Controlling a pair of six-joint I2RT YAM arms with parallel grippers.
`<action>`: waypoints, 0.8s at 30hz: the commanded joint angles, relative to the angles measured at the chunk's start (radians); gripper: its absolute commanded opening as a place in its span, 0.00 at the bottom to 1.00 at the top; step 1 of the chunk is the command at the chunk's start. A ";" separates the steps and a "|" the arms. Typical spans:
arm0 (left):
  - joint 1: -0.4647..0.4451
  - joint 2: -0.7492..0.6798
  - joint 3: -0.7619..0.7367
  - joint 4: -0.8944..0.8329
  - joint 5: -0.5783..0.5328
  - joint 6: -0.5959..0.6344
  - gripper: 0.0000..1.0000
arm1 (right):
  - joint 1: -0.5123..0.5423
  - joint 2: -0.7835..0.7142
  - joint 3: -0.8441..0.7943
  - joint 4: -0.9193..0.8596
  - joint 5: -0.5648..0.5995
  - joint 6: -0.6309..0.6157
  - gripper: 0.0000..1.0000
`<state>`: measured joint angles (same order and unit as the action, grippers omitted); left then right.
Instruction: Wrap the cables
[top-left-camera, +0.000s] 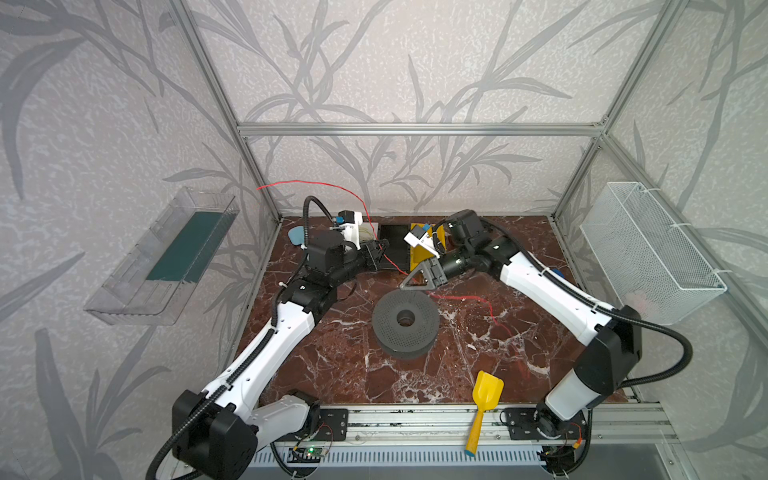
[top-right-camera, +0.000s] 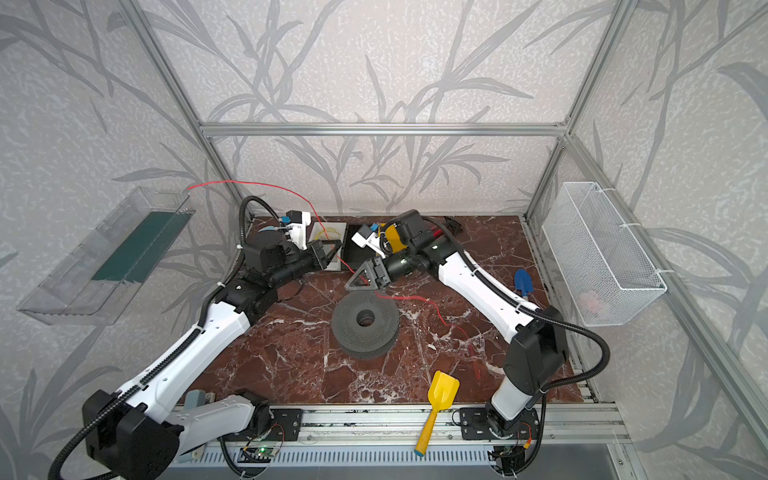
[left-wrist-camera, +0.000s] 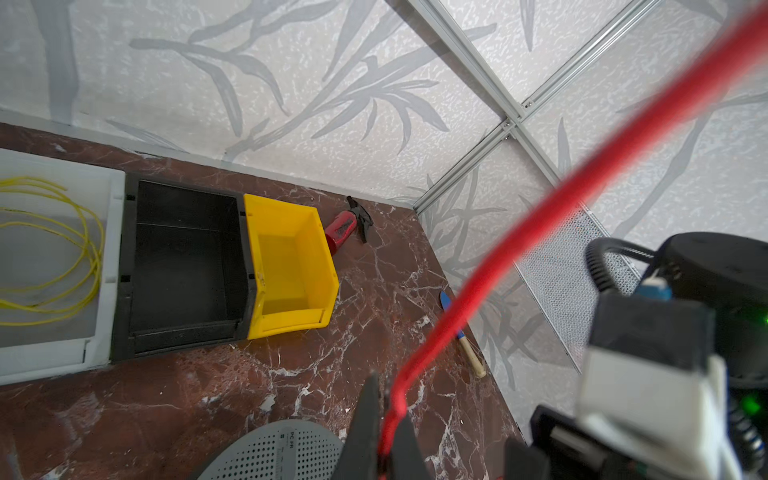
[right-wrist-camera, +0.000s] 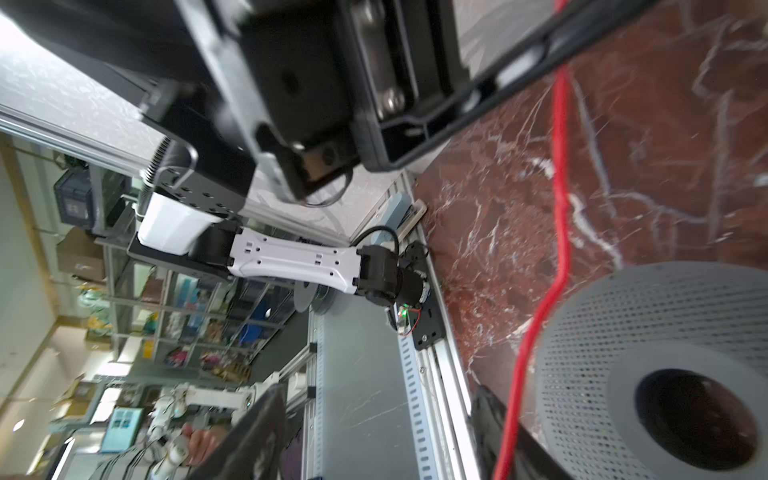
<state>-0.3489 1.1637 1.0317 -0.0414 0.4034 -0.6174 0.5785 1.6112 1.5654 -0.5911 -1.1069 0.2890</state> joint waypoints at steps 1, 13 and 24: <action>0.020 0.010 0.075 -0.062 0.046 0.049 0.00 | -0.115 -0.128 0.052 -0.080 0.039 -0.066 0.73; 0.080 0.119 0.381 -0.326 0.202 0.144 0.00 | -0.253 -0.576 -0.414 0.242 0.224 -0.094 0.81; 0.082 0.180 0.579 -0.525 0.155 0.061 0.00 | -0.252 -0.808 -0.665 0.341 0.357 -0.104 0.84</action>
<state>-0.2695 1.3338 1.5780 -0.4843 0.5659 -0.5327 0.3264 0.8272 0.9199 -0.3107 -0.7662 0.2077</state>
